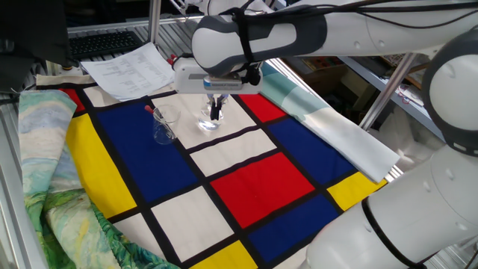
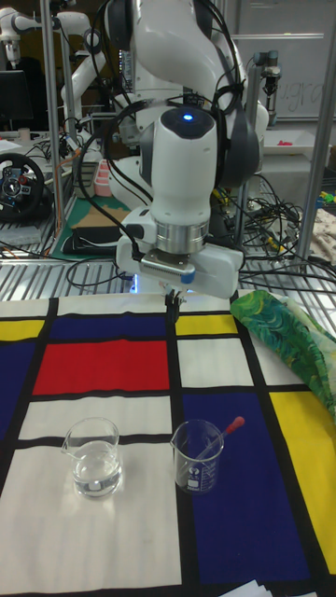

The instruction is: Transfer liquid using a dropper

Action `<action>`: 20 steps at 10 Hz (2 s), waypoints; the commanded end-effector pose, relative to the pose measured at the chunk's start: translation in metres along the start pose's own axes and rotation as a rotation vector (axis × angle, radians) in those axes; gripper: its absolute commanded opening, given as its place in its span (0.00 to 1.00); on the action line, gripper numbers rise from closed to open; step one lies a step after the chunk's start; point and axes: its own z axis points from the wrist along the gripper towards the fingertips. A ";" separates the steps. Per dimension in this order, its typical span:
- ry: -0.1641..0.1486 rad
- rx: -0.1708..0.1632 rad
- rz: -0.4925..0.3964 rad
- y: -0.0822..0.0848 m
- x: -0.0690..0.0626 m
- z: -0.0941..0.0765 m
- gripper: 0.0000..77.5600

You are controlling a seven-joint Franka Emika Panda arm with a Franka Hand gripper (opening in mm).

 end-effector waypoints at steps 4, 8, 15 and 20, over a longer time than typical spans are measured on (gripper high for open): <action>0.002 0.005 -0.065 0.000 0.000 -0.001 0.00; 0.008 -0.051 -0.058 0.000 0.000 -0.001 0.00; -0.007 -0.035 0.041 0.079 -0.035 -0.023 0.00; -0.017 -0.041 0.080 0.101 -0.057 -0.017 0.00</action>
